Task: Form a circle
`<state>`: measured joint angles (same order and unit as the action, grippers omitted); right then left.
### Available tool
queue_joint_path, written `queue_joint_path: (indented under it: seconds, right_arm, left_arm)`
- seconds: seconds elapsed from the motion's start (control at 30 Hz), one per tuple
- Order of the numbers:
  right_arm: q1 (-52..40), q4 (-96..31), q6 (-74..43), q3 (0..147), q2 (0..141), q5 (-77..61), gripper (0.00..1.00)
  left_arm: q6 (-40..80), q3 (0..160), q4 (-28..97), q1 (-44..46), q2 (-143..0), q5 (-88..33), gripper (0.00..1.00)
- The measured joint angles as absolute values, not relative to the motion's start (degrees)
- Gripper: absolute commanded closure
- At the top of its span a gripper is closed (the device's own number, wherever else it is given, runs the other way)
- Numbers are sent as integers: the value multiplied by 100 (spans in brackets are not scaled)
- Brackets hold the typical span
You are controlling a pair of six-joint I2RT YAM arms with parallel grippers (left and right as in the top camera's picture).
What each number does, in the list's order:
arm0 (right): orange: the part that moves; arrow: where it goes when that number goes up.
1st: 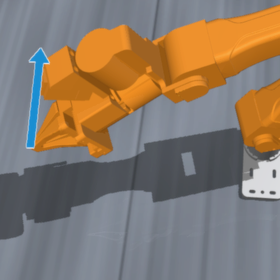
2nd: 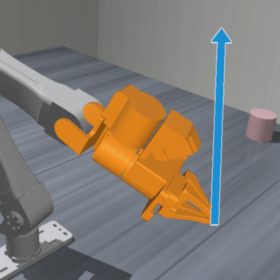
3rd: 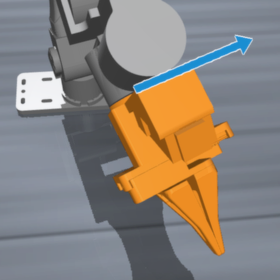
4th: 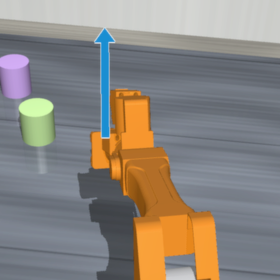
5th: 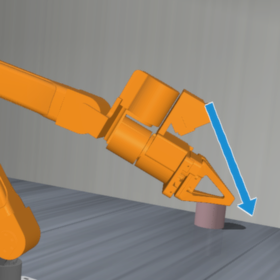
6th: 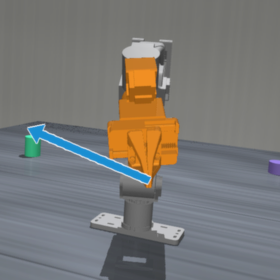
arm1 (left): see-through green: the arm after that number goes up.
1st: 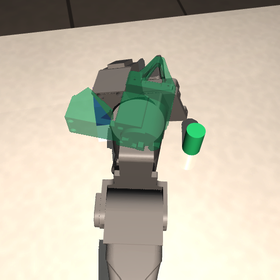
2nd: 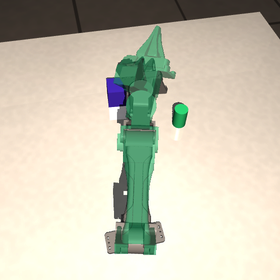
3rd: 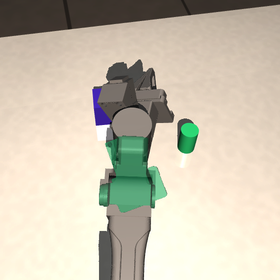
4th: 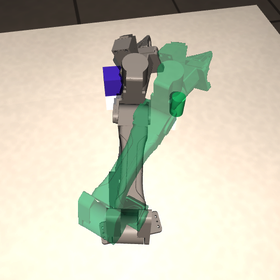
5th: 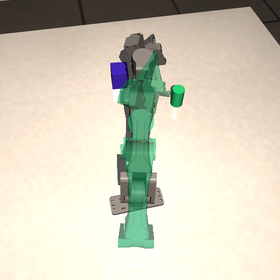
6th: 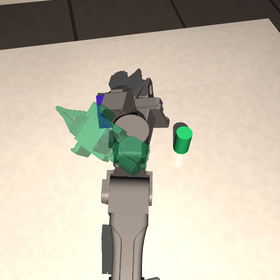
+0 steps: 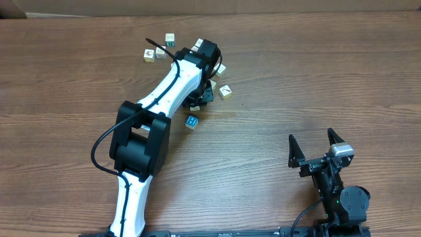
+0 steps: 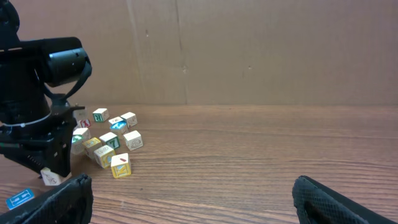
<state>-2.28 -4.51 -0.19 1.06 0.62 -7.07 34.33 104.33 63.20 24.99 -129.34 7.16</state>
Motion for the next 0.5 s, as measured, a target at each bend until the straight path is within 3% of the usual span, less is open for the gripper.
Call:
queue_joint_path:
  seconds: [0.27, 0.5]
  right_arm:
    - [-228, -451, -21, 106, 62, -705, 0]
    - [-228, -451, -19, 106, 62, -705, 0]
  left_arm:
    - [3546, 10394, 6276, 2499, -12934, 755, 43]
    - [3489, 10390, 5975, 2499, -12934, 790, 48]
